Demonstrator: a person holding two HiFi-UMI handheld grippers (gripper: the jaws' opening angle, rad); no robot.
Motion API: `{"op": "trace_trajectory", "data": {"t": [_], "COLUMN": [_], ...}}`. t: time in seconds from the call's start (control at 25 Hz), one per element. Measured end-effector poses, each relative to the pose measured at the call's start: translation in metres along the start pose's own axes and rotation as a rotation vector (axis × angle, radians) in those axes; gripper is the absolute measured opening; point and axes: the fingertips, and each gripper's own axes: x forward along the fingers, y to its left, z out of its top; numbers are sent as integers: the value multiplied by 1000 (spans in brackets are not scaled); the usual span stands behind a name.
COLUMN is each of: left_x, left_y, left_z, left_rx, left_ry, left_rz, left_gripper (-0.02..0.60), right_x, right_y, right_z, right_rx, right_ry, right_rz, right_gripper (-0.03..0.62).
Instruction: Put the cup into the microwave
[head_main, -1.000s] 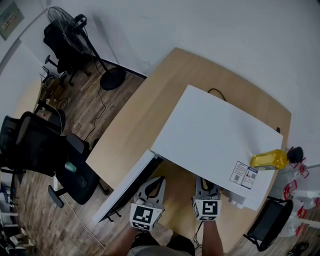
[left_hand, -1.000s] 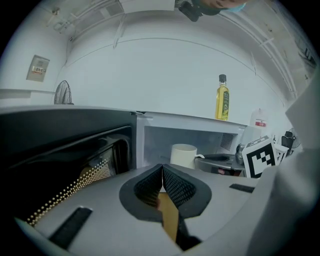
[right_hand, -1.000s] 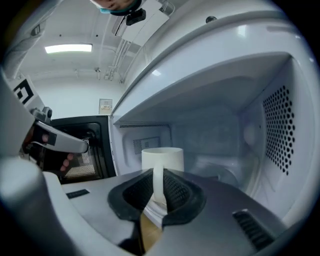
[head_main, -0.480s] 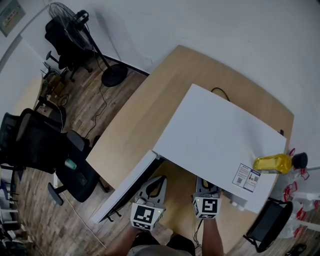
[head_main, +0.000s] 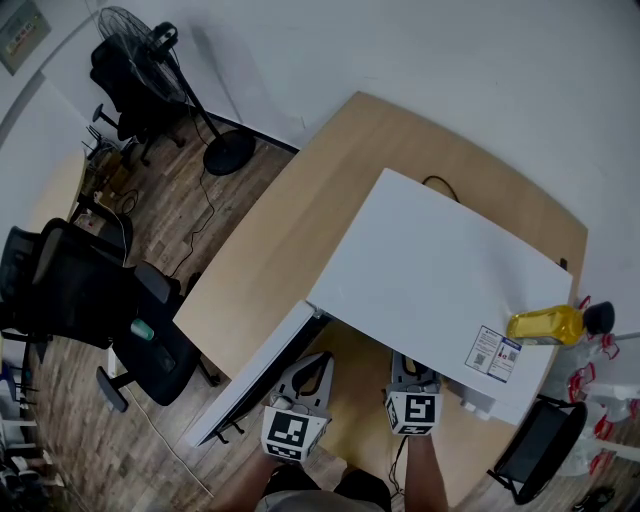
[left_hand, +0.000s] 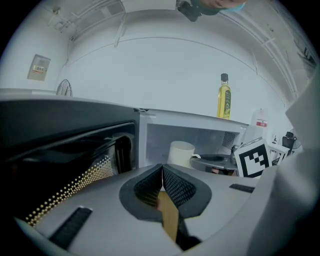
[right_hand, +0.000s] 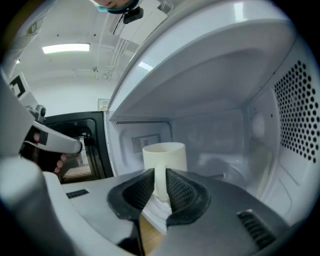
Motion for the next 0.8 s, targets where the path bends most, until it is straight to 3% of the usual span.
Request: {"op": "trace_trajectory", "data": {"t": [0.28, 0.8], "left_x": [-6, -18], "left_y": [2, -4], "left_z": [3, 7], "left_rx": [0, 20], "left_ry": [-1, -15], "left_rz": [6, 2], "left_gripper": [25, 25], "right_x": [0, -12], "right_y": [6, 6], "right_z": [0, 4], "right_rx": [15, 29], "right_ry": [2, 3], "right_rz": [6, -5], "right_gripper": [185, 204]}}
